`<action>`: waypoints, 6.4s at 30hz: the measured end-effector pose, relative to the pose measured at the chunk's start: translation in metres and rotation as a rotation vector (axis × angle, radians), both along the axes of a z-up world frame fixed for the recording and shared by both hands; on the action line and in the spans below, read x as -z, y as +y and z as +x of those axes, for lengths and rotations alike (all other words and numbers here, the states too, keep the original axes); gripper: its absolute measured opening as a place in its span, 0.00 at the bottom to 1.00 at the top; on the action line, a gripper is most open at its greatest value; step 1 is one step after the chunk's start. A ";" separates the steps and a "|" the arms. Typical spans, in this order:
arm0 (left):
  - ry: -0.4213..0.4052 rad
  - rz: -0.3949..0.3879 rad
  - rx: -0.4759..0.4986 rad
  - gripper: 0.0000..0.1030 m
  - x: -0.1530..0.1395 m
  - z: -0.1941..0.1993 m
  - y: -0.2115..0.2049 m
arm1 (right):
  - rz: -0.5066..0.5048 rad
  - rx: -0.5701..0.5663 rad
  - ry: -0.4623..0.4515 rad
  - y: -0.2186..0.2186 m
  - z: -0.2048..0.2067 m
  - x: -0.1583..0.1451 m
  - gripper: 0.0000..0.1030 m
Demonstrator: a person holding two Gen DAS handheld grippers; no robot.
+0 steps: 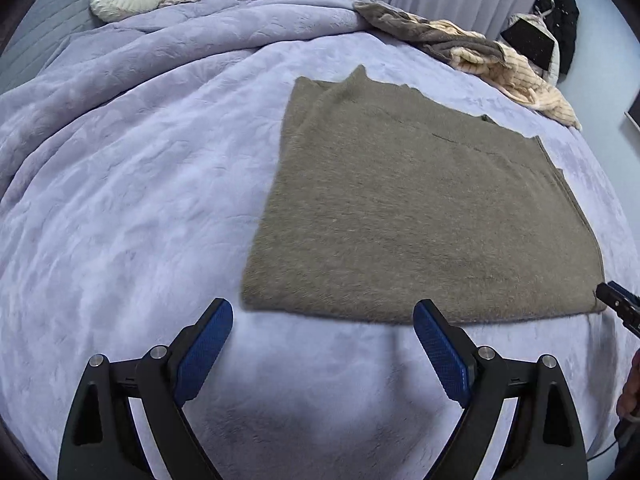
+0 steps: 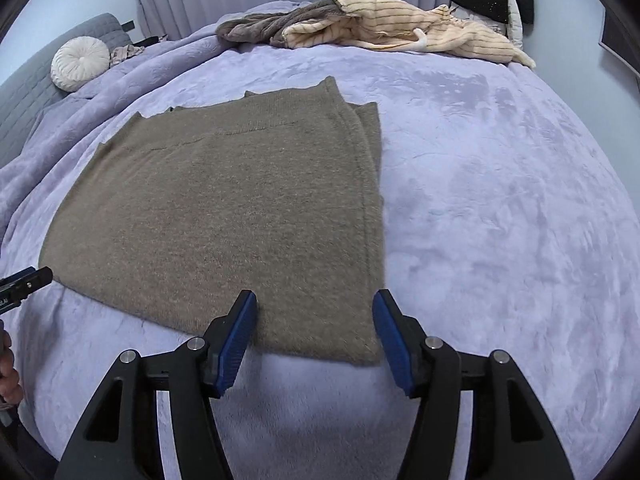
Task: Fold small clothes
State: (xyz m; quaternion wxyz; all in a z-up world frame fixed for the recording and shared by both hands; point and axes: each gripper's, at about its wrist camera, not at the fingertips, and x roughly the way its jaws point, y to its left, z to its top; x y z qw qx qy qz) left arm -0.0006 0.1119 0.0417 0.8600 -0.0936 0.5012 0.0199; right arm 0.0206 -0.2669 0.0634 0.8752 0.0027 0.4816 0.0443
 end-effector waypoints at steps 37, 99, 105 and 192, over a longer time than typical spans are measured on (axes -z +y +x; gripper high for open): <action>-0.087 -0.732 0.105 0.28 0.048 0.055 0.044 | 0.020 -0.322 0.072 0.193 0.086 -0.032 0.64; -0.077 0.018 0.189 0.20 -0.058 0.024 -0.124 | 0.347 -0.379 0.109 0.208 0.196 -0.058 0.17; -0.063 0.081 0.203 0.20 -0.060 0.038 -0.153 | 0.369 -0.370 0.100 0.177 0.195 -0.061 0.17; -0.004 0.333 0.489 0.84 -0.047 0.058 -0.370 | 0.376 -0.130 0.058 -0.082 0.186 -0.016 0.33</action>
